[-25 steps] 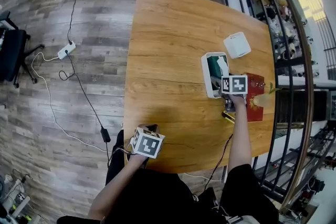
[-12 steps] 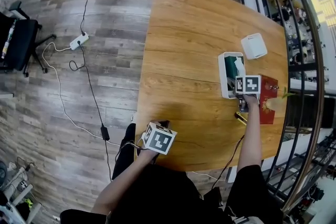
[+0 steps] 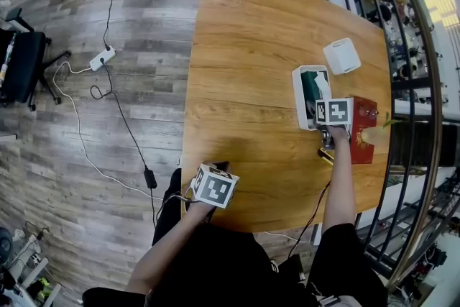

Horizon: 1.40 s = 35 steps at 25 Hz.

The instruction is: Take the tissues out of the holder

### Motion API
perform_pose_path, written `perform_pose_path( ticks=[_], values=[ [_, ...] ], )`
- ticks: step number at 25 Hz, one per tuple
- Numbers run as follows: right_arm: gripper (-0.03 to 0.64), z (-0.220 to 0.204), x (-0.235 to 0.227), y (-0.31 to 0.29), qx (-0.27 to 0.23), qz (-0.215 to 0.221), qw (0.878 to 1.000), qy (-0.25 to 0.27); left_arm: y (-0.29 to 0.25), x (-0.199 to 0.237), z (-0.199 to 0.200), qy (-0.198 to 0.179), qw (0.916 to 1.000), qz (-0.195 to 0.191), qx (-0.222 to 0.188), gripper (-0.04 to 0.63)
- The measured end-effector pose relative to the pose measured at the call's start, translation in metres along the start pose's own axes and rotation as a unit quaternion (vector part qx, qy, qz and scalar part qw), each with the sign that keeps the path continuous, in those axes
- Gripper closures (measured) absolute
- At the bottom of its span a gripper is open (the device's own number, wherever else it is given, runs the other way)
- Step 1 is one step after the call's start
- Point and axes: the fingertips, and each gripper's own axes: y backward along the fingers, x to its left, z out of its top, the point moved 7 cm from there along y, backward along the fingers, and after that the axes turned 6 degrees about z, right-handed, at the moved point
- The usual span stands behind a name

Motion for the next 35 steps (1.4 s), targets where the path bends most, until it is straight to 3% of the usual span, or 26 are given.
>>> perform_pose_path(
  ticks=[16, 28, 35],
  values=[
    [0.344, 0.006, 0.012, 0.037, -0.039, -0.027, 0.999, 0.019, -0.001, -0.003, 0.000, -0.013, 0.9999, -0.007, 0.007, 0.597],
    [0.344, 0.013, 0.049, 0.103, -0.113, -0.014, 0.993, 0.042, 0.001, -0.004, -0.006, -0.032, 0.9994, -0.012, 0.002, 0.597],
    [0.344, 0.001, 0.077, 0.129, -0.124, -0.011, 0.991, 0.046, 0.006, -0.007, -0.013, -0.050, 0.9986, -0.020, 0.002, 0.597]
  ],
)
